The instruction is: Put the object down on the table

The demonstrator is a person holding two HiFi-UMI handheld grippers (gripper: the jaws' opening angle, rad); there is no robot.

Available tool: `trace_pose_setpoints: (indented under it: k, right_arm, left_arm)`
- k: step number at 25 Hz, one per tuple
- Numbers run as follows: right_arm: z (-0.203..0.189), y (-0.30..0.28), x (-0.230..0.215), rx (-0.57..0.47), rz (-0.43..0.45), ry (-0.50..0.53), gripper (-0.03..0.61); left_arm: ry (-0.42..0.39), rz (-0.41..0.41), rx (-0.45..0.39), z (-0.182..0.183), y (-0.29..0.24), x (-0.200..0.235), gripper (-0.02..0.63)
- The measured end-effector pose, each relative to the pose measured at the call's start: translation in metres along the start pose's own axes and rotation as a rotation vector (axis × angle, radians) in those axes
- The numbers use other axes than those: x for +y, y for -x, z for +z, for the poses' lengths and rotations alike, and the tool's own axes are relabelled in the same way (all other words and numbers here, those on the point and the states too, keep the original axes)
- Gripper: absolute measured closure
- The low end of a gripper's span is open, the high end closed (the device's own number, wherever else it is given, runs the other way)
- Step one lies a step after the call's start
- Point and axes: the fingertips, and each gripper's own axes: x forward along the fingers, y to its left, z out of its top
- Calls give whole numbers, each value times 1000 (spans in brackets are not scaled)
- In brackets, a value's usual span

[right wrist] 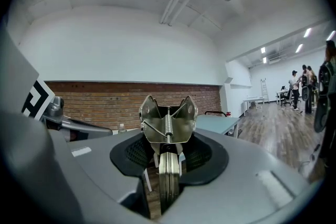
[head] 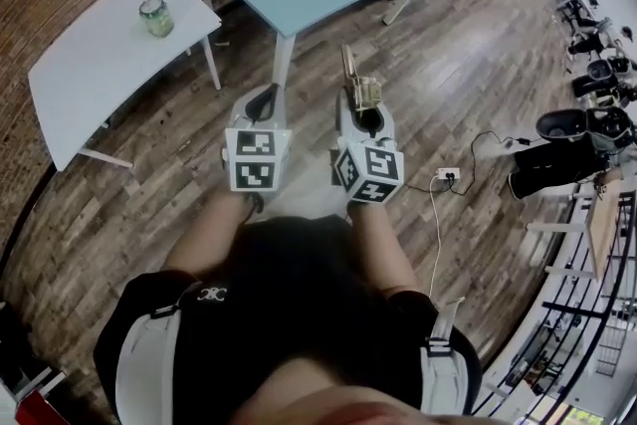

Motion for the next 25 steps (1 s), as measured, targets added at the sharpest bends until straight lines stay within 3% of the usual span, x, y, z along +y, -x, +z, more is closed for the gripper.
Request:
trace_pose_setpoints:
  k: [11, 19, 25]
  right_arm:
    - [-11, -25, -53, 11, -56, -27, 422]
    - [6, -88, -139, -2, -50, -60, 422]
    - [9, -134, -203, 24, -14, -67, 422]
  left_arm:
    - [-32, -43, 20, 2, -56, -21, 615]
    - [-60, -18, 30, 32, -148, -51, 615]
    - [-28, -20, 46, 52, -218, -85, 615]
